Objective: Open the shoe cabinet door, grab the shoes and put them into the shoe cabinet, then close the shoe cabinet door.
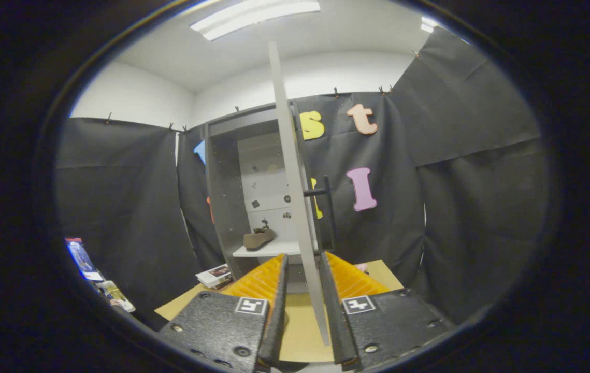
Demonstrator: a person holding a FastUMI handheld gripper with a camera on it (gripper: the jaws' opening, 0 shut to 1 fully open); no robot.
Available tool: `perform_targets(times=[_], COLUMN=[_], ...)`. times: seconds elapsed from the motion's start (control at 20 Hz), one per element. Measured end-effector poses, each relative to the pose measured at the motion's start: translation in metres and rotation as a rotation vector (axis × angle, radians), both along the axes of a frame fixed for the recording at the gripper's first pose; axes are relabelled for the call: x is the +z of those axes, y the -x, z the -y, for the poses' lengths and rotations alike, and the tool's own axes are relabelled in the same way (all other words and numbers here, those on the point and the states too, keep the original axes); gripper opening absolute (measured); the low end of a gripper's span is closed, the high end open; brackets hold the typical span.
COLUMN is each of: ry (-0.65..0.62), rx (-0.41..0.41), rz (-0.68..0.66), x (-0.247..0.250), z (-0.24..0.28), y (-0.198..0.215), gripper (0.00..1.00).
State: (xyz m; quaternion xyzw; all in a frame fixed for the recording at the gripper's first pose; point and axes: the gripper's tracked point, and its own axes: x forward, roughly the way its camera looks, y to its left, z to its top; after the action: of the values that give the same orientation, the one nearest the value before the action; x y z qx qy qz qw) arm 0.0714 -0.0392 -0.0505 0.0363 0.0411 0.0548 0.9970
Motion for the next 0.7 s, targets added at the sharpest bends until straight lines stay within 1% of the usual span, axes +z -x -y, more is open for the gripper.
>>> perform_targets(times=[0.05,0.1,0.2,0.25,0.35,0.5,0.6,0.7], ry=[0.015,0.039,0.082,0.086,0.077,0.088,0.053,0.026], rx=[-0.011,-0.034,-0.1,-0.11,-0.072,-0.038,-0.012,-0.01], rz=[0.018,0.034,0.036,0.033,0.033,-0.017,-0.024,-0.022], x=[0.001,0.0,-0.008,-0.013,-0.019,-0.039,-0.046,-0.055], z=[0.0,0.001,0.009,0.007,-0.01,-0.023,-0.036,-0.044], y=[0.0,-0.001,-0.002,-0.003,-0.008,-0.007,-0.014,-0.022], gripper=[0.52,0.57,0.87,1.0,1.0,1.0,1.0,1.0])
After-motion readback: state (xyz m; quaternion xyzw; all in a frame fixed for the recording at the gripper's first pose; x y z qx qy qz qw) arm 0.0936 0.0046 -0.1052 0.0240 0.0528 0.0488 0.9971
